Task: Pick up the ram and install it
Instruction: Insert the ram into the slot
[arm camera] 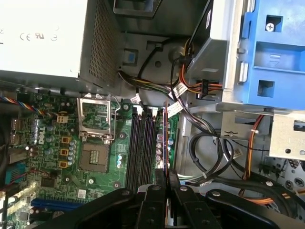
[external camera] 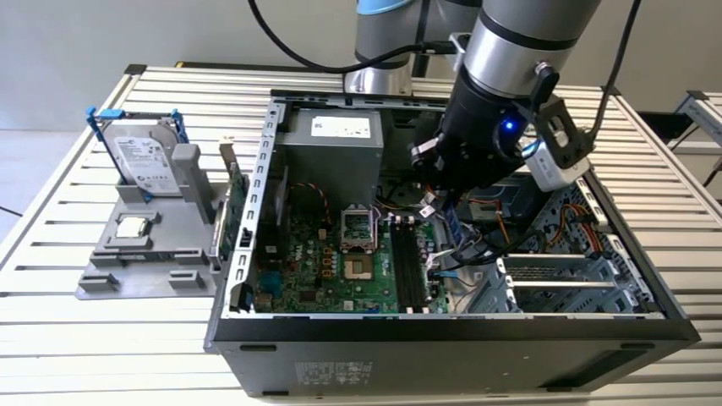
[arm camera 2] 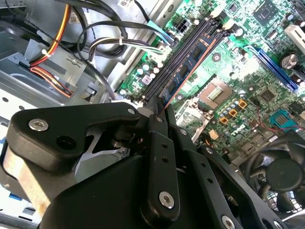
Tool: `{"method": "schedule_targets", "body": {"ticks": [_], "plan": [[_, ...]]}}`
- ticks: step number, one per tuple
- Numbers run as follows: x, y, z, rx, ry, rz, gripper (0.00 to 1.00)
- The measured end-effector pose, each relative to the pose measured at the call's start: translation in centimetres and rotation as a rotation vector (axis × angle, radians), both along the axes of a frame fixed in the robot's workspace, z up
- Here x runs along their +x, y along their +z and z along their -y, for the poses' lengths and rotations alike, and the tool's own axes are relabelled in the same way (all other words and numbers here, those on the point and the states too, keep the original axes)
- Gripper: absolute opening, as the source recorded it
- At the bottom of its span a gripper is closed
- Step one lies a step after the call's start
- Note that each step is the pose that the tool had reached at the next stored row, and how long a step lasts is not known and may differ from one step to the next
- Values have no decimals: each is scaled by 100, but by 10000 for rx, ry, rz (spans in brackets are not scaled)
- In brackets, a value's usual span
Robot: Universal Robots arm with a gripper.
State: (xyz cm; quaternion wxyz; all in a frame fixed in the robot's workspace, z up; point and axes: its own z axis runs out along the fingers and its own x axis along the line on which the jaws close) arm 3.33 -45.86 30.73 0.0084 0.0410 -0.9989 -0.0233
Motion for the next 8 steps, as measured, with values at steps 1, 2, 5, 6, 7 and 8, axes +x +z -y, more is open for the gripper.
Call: {"method": "schedule_targets", "body": {"ticks": [1,2,5,6,7,8], "plan": [[0,-4,0,1,0,1,0],[0,-8,0,1,0,1,0],[0,-18,0,0,0,1,0],[0,-22,0,1,0,1,0],[0,-25,0,0,0,0,0],[0,-28,0,-1,0,0,0]]}}
